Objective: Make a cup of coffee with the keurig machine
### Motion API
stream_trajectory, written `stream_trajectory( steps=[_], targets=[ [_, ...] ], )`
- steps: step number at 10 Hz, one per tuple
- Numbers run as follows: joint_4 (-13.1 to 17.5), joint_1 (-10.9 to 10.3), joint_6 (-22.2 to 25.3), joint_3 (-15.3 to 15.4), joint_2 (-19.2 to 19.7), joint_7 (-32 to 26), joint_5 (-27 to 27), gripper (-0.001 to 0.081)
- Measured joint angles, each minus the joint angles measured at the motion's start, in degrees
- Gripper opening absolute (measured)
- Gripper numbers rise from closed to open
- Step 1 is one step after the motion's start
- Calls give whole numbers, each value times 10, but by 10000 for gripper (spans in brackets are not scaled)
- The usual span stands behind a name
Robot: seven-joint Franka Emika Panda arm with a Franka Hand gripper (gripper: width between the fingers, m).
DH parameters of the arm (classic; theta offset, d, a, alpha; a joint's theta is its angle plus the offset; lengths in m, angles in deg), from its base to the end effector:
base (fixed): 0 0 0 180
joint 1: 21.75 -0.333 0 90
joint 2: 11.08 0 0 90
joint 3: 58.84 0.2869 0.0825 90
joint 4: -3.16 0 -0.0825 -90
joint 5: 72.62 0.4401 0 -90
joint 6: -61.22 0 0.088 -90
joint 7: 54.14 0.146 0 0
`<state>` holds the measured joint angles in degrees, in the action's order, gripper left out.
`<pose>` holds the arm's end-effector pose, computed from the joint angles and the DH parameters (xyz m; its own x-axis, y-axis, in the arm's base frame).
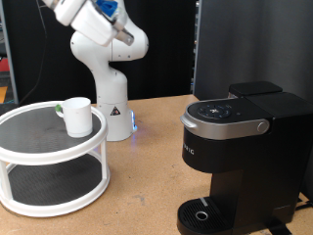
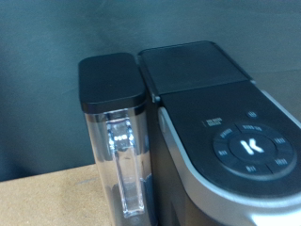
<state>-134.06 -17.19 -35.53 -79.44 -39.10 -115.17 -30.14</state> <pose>0.4433 -0.1053 0.4319 0.8266 0.2246 0.5160 0.5375 -0.5867 -0.6057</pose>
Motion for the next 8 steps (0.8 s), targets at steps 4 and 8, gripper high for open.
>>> stream_trajectory(
  steps=[4, 8],
  targets=[
    [21, 28, 104, -66, -4, -36, -61, 2],
    [22, 34, 109, -81, -4, -43, -67, 2]
  ],
)
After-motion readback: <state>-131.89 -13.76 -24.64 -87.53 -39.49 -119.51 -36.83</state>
